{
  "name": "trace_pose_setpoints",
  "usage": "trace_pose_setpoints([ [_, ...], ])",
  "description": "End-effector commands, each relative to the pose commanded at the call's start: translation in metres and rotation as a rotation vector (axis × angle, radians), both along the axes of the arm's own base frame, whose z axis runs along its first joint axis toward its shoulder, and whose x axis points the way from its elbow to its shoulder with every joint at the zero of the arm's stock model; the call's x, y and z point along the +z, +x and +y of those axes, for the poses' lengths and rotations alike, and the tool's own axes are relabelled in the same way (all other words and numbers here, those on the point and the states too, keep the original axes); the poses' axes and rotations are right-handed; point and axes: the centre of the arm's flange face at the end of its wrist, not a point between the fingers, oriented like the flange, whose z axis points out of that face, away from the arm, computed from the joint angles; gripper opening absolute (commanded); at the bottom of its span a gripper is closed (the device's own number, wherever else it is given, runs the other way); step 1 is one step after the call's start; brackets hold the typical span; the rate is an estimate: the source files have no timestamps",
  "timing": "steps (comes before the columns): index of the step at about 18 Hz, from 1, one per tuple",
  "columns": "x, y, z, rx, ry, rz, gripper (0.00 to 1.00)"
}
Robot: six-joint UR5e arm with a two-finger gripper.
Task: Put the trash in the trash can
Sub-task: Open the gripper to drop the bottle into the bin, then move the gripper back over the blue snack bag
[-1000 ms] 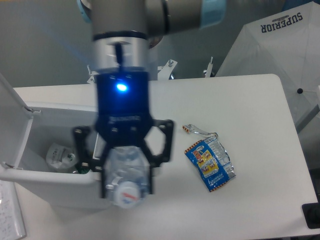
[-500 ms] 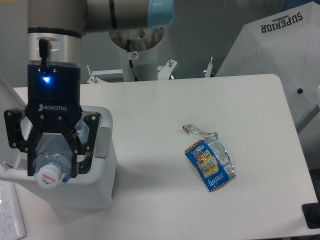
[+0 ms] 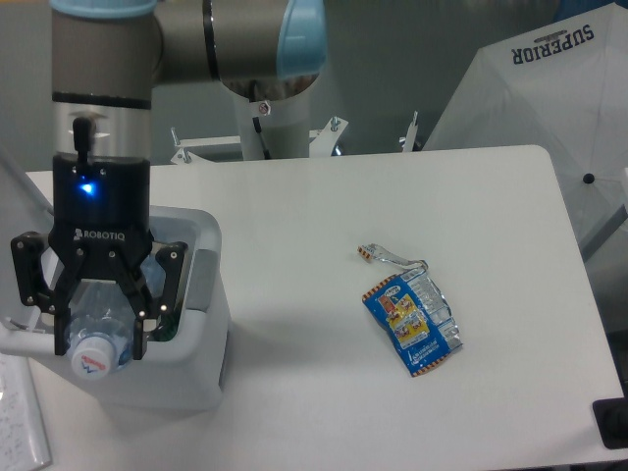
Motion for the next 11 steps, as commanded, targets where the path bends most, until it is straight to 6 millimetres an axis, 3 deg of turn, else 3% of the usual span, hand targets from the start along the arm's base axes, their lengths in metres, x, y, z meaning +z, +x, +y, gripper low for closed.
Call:
trace_pose_setpoints([
  [2, -0.003, 0.001, -0.002, -0.006, -0.007, 0.003, 1.0],
  [8, 0.008, -0.003, -0.01, 0.013, 0.009, 0.002, 1.0],
  [9, 0.013, -0.014, -0.017, 0.038, 0.015, 0.001, 1.0],
  [11, 0.015, -0.057, -0.043, 0.127, 0.024, -0.021, 1.0],
])
